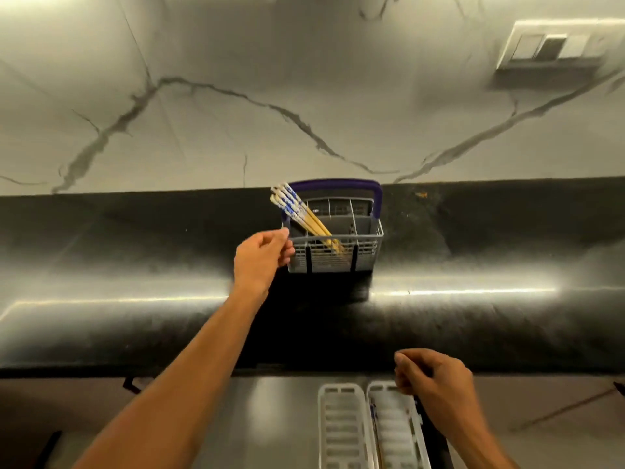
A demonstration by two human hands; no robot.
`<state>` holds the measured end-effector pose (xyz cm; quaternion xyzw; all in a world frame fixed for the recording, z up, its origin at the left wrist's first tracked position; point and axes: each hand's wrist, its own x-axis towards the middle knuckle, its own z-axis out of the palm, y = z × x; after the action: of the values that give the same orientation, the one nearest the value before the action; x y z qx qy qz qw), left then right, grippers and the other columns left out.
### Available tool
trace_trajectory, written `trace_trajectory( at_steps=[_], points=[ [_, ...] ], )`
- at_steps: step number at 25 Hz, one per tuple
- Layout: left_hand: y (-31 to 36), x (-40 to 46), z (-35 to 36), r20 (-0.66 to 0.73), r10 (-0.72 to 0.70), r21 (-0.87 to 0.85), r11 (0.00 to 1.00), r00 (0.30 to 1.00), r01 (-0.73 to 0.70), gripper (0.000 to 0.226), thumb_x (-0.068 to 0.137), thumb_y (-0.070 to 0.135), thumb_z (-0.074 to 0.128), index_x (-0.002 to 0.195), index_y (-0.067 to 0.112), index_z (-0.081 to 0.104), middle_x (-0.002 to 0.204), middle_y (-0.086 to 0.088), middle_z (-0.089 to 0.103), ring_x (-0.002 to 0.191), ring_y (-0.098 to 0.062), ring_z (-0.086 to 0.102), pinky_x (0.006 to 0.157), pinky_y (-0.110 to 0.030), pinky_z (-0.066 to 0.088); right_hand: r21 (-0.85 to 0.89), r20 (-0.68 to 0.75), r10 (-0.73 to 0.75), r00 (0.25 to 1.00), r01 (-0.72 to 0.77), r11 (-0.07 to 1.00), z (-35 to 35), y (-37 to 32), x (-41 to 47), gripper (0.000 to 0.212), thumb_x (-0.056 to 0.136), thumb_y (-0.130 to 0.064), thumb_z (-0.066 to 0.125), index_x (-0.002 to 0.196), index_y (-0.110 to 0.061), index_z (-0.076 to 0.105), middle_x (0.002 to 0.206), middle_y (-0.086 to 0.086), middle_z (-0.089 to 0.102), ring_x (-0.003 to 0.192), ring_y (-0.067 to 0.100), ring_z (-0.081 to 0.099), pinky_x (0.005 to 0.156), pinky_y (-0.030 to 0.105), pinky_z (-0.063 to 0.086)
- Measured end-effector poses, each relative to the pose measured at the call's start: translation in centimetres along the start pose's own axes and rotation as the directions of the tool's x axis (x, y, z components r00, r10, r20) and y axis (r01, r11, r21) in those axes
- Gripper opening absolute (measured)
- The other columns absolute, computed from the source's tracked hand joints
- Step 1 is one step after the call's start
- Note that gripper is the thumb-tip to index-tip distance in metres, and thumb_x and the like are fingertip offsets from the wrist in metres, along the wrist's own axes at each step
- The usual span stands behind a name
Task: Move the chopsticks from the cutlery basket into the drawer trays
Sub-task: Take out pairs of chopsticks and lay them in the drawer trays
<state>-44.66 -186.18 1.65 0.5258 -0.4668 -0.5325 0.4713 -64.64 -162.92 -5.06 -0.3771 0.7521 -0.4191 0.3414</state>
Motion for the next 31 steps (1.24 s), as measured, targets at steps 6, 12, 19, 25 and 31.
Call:
trace_trajectory(
  at_steps=[6, 12, 19, 25, 31],
  points=[
    [1.7, 6.7, 3.4, -0.240, 0.057, 0.199, 0.980, 0.969, -0.008, 0.024, 0.076, 0.047, 0.075, 0.080, 0.025, 0.071, 0.081, 0.000, 0.076, 0.082, -0.019, 0.073, 0.083, -0.042, 0.060, 0.045, -0.030, -0.313, 0.949, 0.314, 0.948, 1.3, -8.5, 2.5, 0.009, 0.091, -0.017, 0.067, 0.088, -0.019, 0.076, 0.068, -0.001, 0.073, 0.062, 0.008, 0.070, 0.061, 0.020, 0.058],
    [1.1, 7.0, 3.5, -0.246, 0.020, 0.186, 0.982, 0.969, 0.027, 0.016, 0.087, 0.029, 0.072, 0.072, 0.027, 0.067, 0.077, 0.002, 0.074, 0.074, -0.014, 0.073, 0.076, -0.041, 0.062, 0.068, -0.041, -0.411, 0.911, 0.413, 0.908, 1.5, -10.9, 3.4, 0.008, 0.090, -0.016, 0.068, 0.093, -0.016, 0.076, 0.070, -0.001, 0.074, 0.064, 0.010, 0.071, 0.060, 0.019, 0.057],
    [1.2, 7.1, 3.0, -0.195, -0.004, 0.035, 0.999, 0.981, 0.011, 0.007, 0.091, 0.019, 0.068, 0.097, 0.016, 0.069, 0.093, -0.004, 0.073, 0.081, -0.013, 0.073, 0.071, -0.027, 0.061, 0.096, 0.008, -0.316, 0.949, 0.314, 0.945, 1.4, -9.1, 3.2, 0.009, 0.090, -0.014, 0.068, 0.094, -0.015, 0.076, 0.074, 0.002, 0.075, 0.070, 0.015, 0.072, 0.065, 0.028, 0.062],
    [1.6, 7.2, 2.5, -0.175, 0.001, 0.005, 1.000, 0.985, 0.000, 0.018, 0.093, 0.018, 0.065, 0.108, 0.009, 0.065, 0.100, -0.009, 0.072, 0.084, -0.015, 0.073, 0.076, -0.032, 0.062, 0.117, 0.009, -0.312, 0.950, 0.309, 0.944, 1.1, -9.0, 3.0, 0.009, 0.090, -0.014, 0.067, 0.094, -0.017, 0.075, 0.074, 0.001, 0.076, 0.070, 0.015, 0.072, 0.065, 0.028, 0.062],
    [6.1, 7.7, -1.2, -0.141, 0.236, 0.131, 0.967, 0.962, -0.218, 0.009, 0.094, 0.024, 0.062, 0.091, 0.017, 0.066, 0.092, -0.008, 0.074, 0.081, -0.016, 0.075, 0.083, -0.041, 0.061, 0.145, -0.001, -0.351, 0.936, 0.347, 0.926, 0.6, -10.1, 3.3, 0.010, 0.090, -0.012, 0.066, 0.093, -0.016, 0.075, 0.076, 0.002, 0.075, 0.069, 0.016, 0.072, 0.066, 0.030, 0.062]
  ],
)
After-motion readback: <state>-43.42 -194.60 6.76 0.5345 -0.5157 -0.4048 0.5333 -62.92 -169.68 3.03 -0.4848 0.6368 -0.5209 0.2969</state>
